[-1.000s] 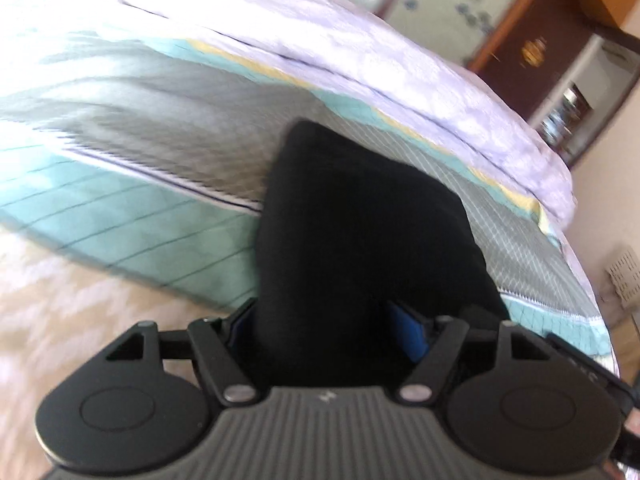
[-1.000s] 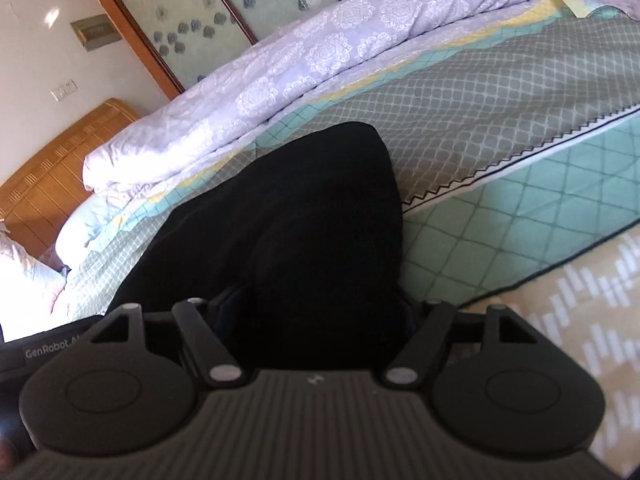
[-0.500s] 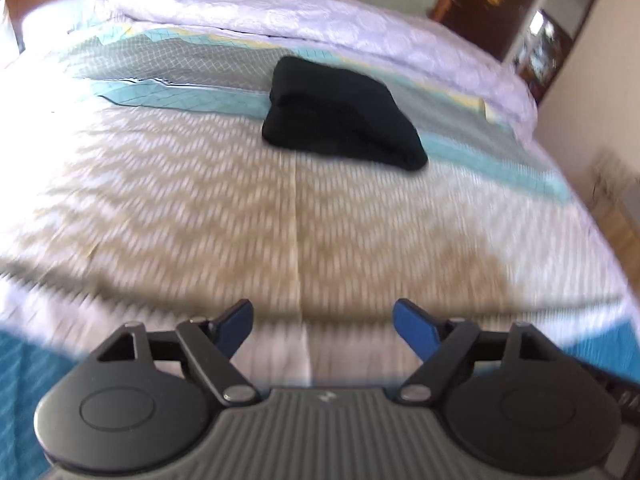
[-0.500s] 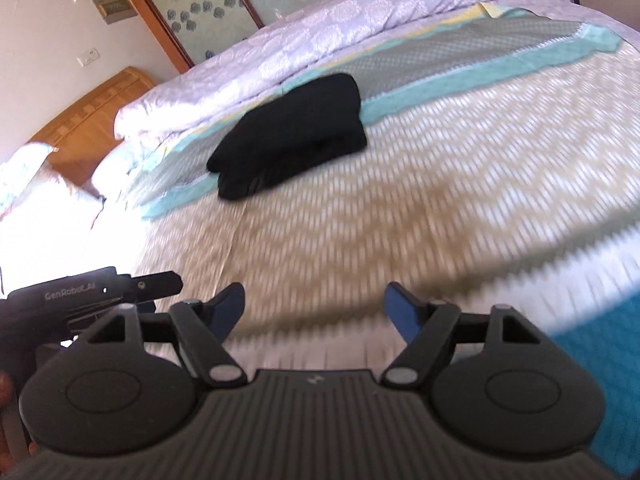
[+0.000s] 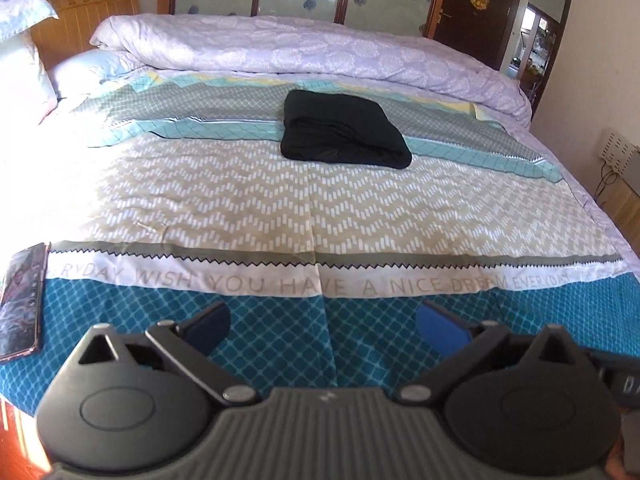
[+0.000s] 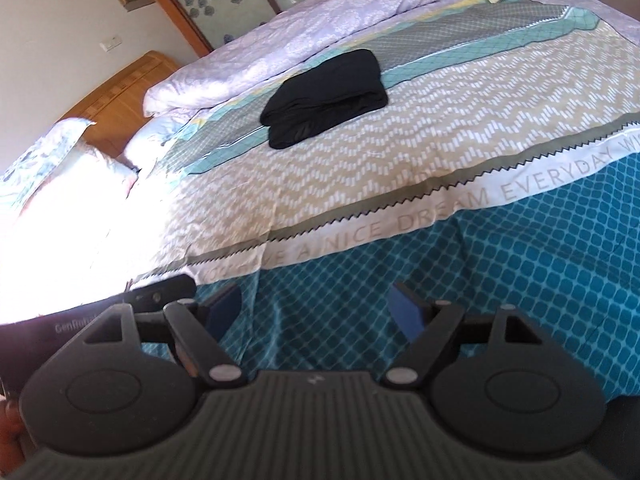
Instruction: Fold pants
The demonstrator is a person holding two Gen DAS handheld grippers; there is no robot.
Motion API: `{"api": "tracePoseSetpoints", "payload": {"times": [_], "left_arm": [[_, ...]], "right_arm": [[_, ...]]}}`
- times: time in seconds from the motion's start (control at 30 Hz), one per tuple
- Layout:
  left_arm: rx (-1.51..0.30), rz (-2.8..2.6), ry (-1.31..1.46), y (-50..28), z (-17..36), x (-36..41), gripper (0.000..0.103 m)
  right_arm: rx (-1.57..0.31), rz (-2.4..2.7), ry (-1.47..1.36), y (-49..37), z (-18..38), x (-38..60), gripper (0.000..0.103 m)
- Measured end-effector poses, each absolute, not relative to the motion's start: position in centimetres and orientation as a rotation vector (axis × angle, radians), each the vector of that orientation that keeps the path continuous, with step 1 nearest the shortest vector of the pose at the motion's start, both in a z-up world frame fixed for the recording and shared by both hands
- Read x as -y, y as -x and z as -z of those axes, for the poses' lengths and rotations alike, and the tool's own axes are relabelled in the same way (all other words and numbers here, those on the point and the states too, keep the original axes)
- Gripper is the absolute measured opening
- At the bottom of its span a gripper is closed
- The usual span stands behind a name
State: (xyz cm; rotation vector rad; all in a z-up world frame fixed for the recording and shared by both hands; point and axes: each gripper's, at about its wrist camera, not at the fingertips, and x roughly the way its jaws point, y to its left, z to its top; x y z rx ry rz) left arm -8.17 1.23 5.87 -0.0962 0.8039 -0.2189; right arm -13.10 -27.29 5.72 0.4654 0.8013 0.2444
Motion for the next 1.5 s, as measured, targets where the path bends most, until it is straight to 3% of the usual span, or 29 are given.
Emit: {"api": "tracePoseSetpoints", "payload": {"times": [1.5], "left_arm": [[-0.694,0.053,-0.034,8.8,-7.8,-1.4,0.103]], "right_arm": [[-0.847,-0.188,-0.573,14.4,-4.3,28.6,0.084]]}}
